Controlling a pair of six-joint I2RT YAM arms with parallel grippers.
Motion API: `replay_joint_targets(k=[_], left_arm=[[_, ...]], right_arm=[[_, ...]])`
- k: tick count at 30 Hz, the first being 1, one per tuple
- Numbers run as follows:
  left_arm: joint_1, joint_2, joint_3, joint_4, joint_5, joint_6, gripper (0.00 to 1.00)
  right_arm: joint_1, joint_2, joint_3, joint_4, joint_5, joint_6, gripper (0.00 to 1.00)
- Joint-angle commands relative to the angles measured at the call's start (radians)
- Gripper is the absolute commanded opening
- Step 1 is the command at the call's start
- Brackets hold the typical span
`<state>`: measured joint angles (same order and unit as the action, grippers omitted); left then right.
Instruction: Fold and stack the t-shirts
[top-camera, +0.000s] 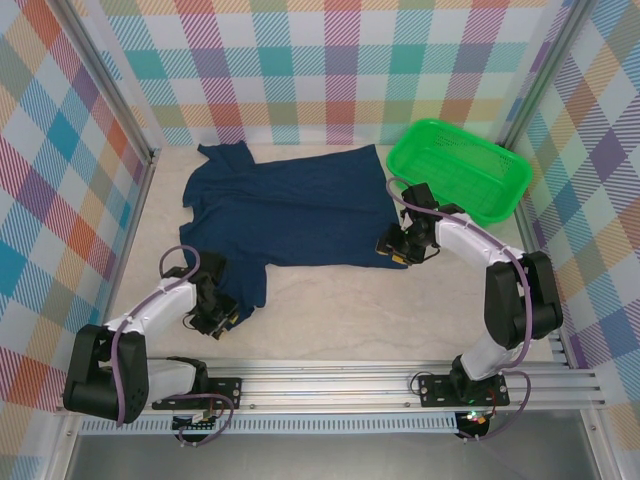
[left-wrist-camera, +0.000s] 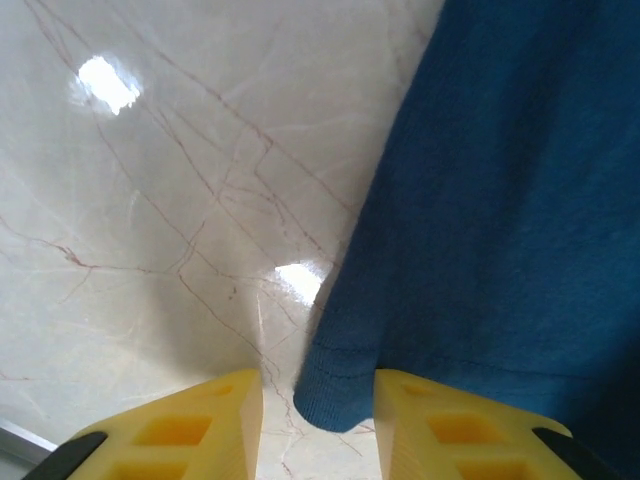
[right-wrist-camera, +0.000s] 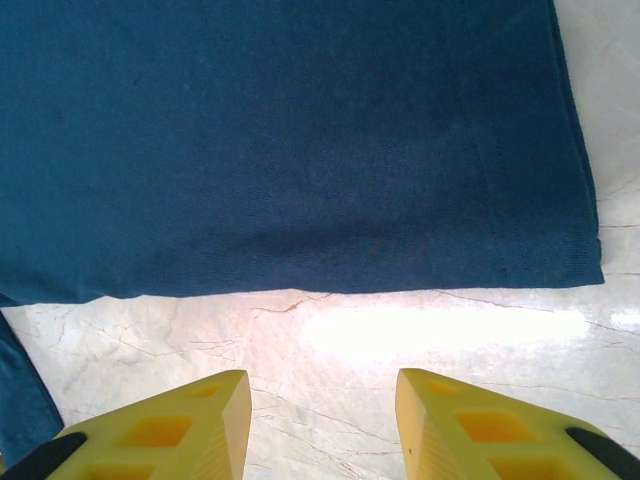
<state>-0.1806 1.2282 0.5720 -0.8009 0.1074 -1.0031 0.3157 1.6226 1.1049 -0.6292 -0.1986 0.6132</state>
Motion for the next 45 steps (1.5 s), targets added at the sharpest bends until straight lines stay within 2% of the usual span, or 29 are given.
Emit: replay_joint_targets(k=[1, 4, 5, 7, 8, 10, 12, 17, 24, 29, 32, 39, 45], left_arm=[[-0.003, 0.054, -0.006, 0.046, 0.038, -0.018, 0.33], [-0.012, 0.097, 0.006, 0.067, -0.003, -0.009, 0.25], [-0.012, 0.1, 0.016, 0.066, -0.027, -0.004, 0.19], [-0.014, 0.08, 0.046, 0.007, -0.119, 0.009, 0.01], [-0.015, 0.057, 0.058, -0.036, -0.176, 0.012, 0.0], [-0.015, -0.018, 0.069, -0.118, -0.285, 0.014, 0.0], [-0.013, -0.09, 0.066, -0.176, -0.337, 0.016, 0.0], [-0.011, -0.149, 0.022, -0.214, -0.294, 0.009, 0.0], [-0.013, -0.17, 0.023, -0.244, -0.318, -0.009, 0.0], [-0.013, -0.158, 0.016, -0.221, -0.307, -0.006, 0.0], [-0.014, -0.166, 0.019, -0.225, -0.312, -0.014, 0.0], [-0.014, -0.181, 0.02, -0.218, -0.306, -0.014, 0.0], [-0.015, -0.186, 0.046, -0.213, -0.308, -0.01, 0.0]], right_arm=[[-0.003, -0.005, -0.011, -0.005, 0.008, 0.006, 0.42], [-0.003, -0.014, -0.014, -0.014, 0.031, 0.014, 0.43], [-0.004, -0.021, -0.018, -0.016, 0.045, 0.018, 0.43], [-0.008, -0.039, -0.032, -0.025, 0.082, 0.034, 0.44], [-0.014, -0.045, -0.04, -0.031, 0.095, 0.041, 0.44], [-0.026, -0.054, -0.06, -0.033, 0.118, 0.056, 0.45], [-0.037, -0.055, -0.075, -0.03, 0.122, 0.065, 0.45], [-0.049, -0.035, -0.086, -0.042, 0.144, 0.091, 0.47], [-0.077, 0.017, -0.073, -0.033, 0.13, 0.112, 0.46], [-0.091, 0.074, -0.059, -0.007, 0.132, 0.104, 0.37], [-0.098, 0.101, -0.044, -0.011, 0.151, 0.088, 0.36], [-0.106, 0.168, -0.007, 0.038, 0.109, 0.049, 0.33], [-0.104, 0.197, 0.006, 0.04, 0.107, 0.044, 0.16]])
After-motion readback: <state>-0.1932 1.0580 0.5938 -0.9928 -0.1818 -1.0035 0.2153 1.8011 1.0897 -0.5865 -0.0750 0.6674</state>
